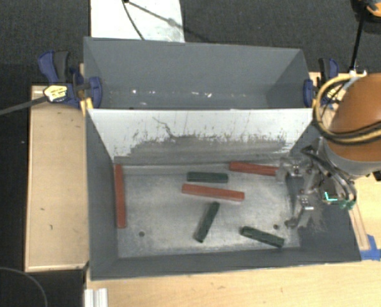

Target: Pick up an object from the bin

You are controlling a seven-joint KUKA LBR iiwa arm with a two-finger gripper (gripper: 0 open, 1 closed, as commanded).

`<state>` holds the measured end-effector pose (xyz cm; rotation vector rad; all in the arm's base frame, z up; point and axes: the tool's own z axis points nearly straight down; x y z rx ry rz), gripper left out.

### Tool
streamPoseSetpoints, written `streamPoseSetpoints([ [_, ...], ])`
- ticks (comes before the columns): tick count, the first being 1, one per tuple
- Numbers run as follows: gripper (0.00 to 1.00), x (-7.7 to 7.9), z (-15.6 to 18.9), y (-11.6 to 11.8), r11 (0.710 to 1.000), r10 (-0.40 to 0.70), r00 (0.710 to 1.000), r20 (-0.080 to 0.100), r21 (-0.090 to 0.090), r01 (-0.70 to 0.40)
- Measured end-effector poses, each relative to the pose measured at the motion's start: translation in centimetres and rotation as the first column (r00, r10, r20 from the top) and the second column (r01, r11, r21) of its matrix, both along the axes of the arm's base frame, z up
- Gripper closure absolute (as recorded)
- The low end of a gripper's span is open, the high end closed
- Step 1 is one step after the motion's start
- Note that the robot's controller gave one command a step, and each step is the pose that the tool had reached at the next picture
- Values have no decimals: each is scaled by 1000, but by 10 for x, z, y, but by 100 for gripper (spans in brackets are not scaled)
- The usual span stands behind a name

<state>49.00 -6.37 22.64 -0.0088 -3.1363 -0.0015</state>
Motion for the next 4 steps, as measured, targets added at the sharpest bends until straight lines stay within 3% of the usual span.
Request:
streamPoseSetpoints([
  [1, 0, 2, 4, 0, 1000, 3, 1000, 8, -1, -3],
  [2, 0, -9, -51, 26, 996, 94, 996, 11, -2, -94],
  [3, 0, -13, -66, 16, 1000, -1, 1000, 8, -1, 1],
  [4, 0, -14, -100, 16, 985, 171, 985, 3, 0, -171],
])
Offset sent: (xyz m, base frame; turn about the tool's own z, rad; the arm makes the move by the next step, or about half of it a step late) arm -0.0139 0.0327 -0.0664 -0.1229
